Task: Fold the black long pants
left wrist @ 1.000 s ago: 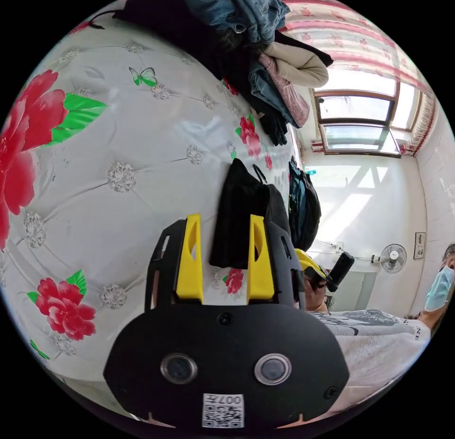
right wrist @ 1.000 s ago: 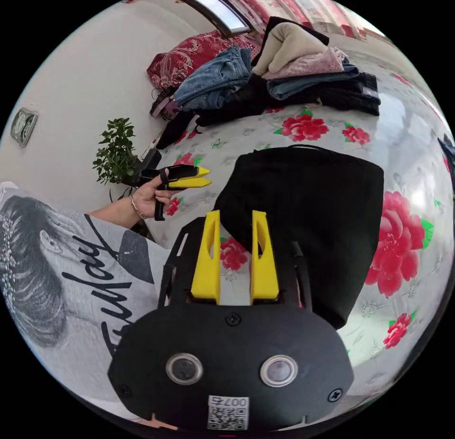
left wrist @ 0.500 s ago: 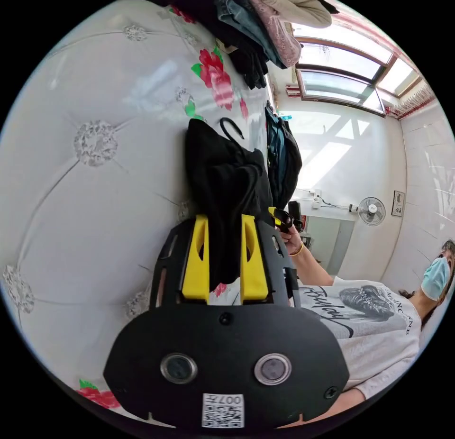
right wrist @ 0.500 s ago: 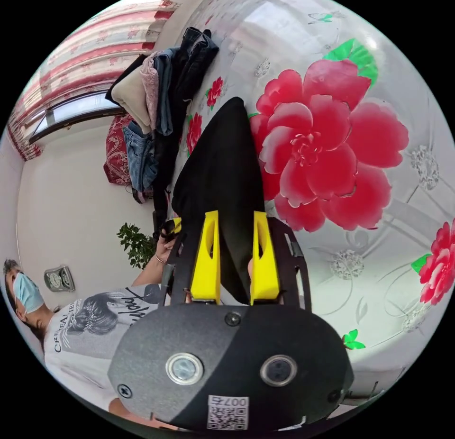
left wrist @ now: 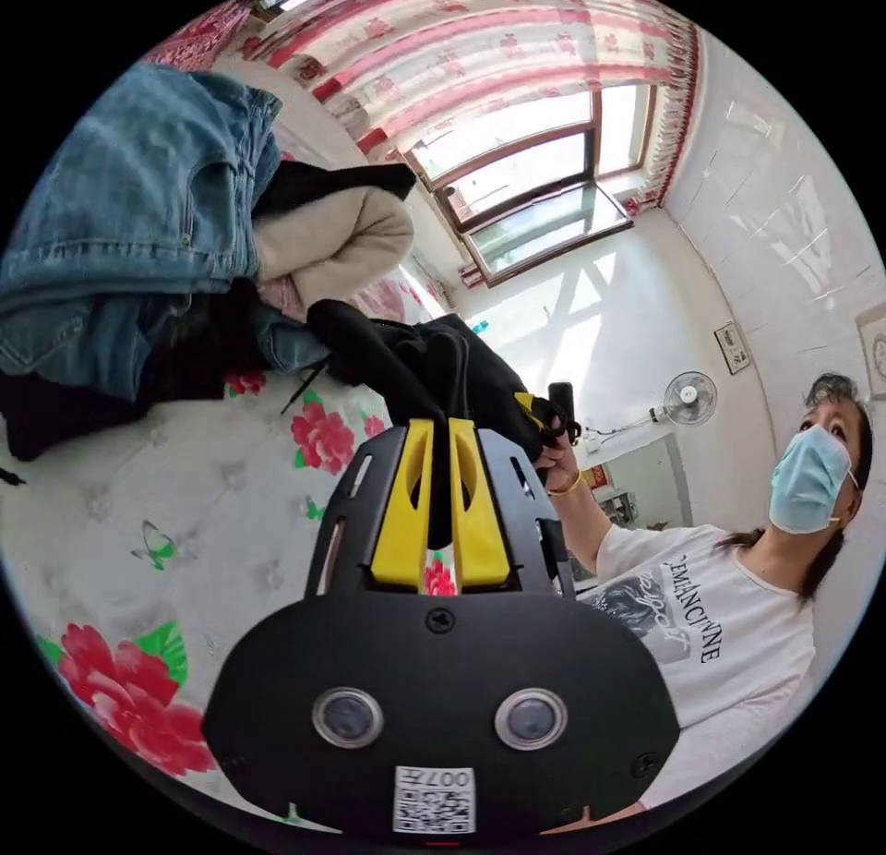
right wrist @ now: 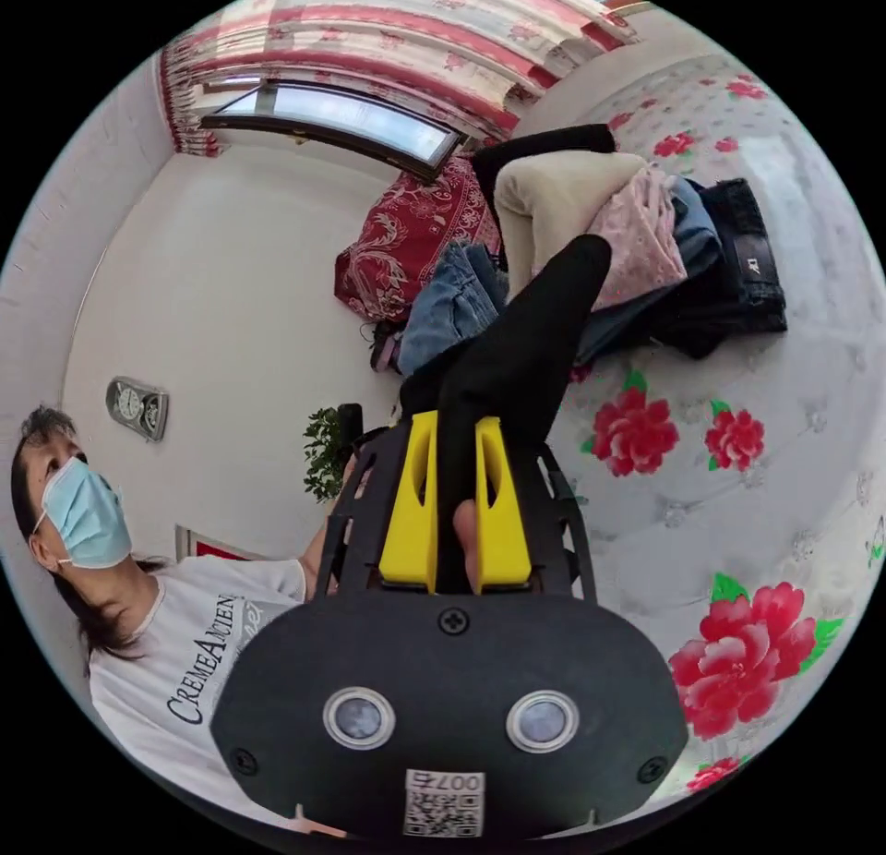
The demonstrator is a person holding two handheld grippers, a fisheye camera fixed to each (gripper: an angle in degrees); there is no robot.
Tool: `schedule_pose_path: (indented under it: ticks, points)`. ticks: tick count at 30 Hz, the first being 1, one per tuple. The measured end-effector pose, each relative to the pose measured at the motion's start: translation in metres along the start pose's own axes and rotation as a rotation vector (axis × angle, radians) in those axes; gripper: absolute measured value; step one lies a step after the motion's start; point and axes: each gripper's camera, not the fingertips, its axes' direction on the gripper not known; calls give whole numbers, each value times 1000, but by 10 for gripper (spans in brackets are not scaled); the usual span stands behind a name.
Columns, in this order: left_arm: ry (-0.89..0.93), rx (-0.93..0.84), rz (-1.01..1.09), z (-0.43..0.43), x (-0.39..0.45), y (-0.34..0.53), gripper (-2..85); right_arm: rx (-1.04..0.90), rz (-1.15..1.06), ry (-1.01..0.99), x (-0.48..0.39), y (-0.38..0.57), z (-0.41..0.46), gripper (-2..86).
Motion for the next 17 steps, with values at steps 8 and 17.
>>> schedule_pose_path:
  ticks: [8,17]
  points:
    - [-577,337,-65,-166,15,-124,72,171,-97,167,-88,-189,132,36]
    - [-772,-104,-101,11,-48,83,65,-370,-193,744,65,44,230,20]
